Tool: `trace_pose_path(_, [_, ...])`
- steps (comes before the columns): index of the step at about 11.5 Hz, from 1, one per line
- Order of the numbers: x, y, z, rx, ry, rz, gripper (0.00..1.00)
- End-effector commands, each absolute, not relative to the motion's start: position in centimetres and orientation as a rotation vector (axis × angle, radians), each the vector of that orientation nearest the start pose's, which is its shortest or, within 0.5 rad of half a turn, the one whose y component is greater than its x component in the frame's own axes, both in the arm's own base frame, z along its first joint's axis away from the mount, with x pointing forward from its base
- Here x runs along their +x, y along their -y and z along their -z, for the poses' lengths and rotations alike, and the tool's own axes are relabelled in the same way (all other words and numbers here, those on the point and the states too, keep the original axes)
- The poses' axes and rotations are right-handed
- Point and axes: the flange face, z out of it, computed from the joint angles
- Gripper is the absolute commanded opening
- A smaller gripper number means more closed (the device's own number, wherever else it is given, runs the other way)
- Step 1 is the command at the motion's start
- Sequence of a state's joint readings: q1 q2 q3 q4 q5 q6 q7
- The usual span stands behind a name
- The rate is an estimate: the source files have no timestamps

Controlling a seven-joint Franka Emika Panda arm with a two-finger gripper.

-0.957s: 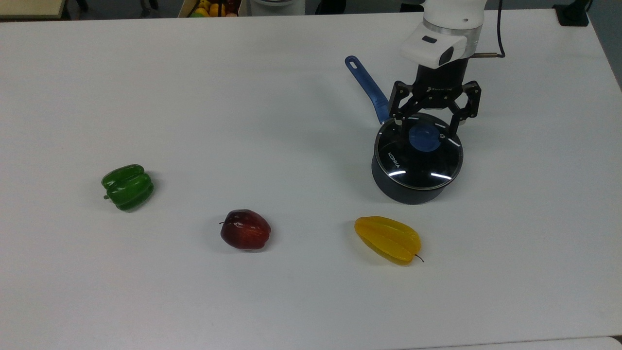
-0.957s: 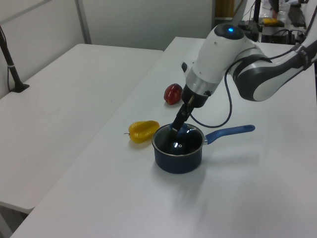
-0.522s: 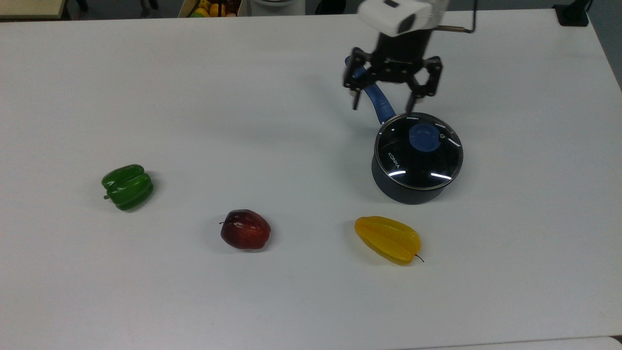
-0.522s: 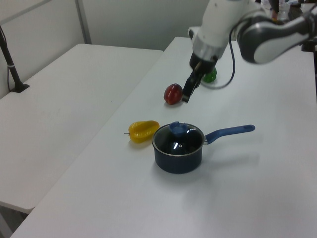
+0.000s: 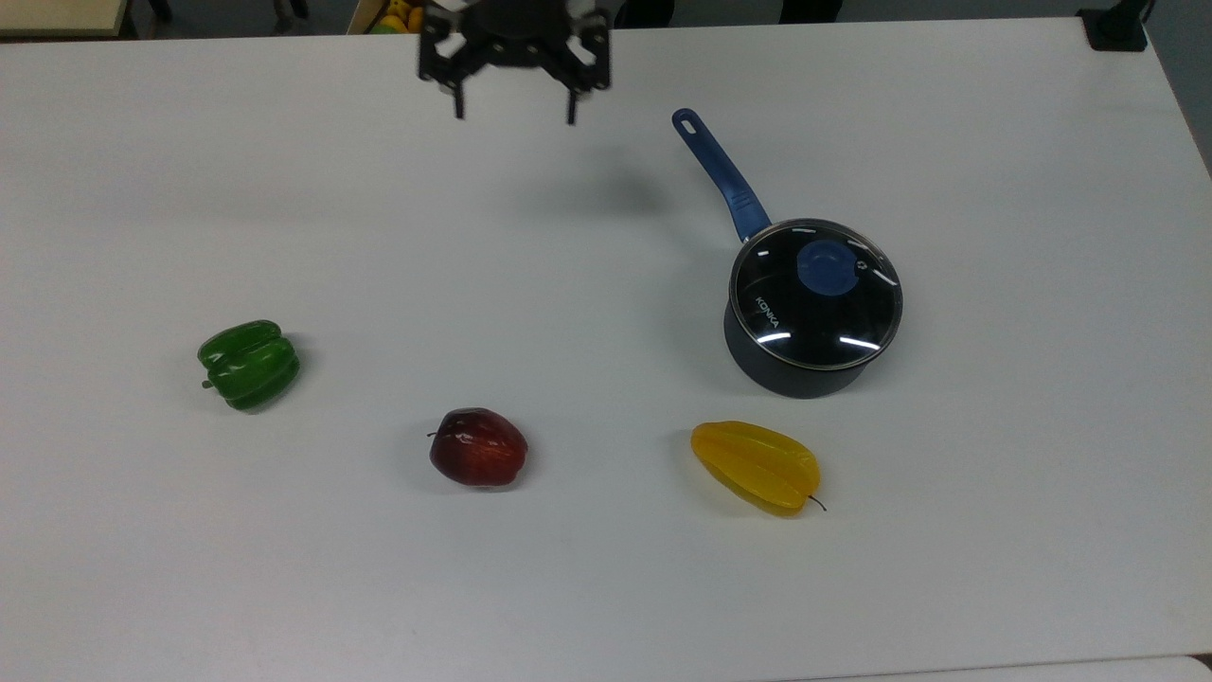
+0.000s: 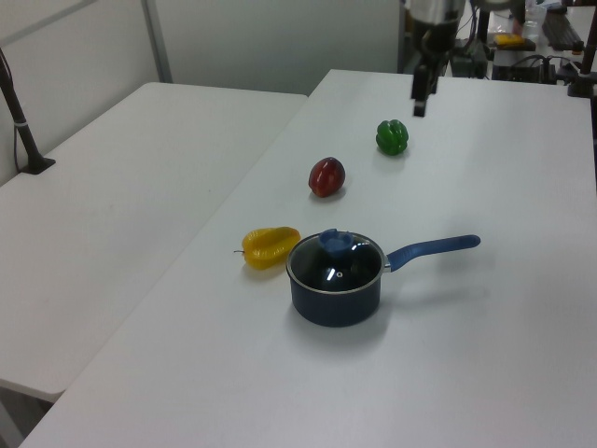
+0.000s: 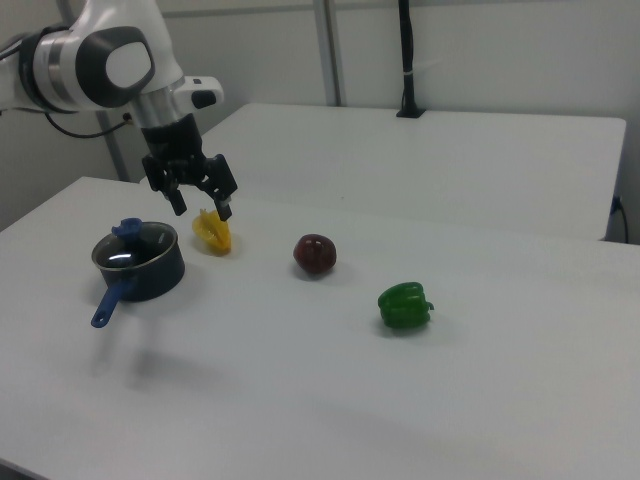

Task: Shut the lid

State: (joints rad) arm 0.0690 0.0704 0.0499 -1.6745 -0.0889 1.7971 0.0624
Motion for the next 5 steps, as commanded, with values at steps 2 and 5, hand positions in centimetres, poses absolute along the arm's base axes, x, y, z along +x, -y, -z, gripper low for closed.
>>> trace_pose_path(2, [55.9, -0.5, -58.3, -3.214, 0.021, 0.015, 1.00])
trace_pose_path(5, [55.8, -0.3, -58.3, -3.212, -0.007, 0.000, 1.00])
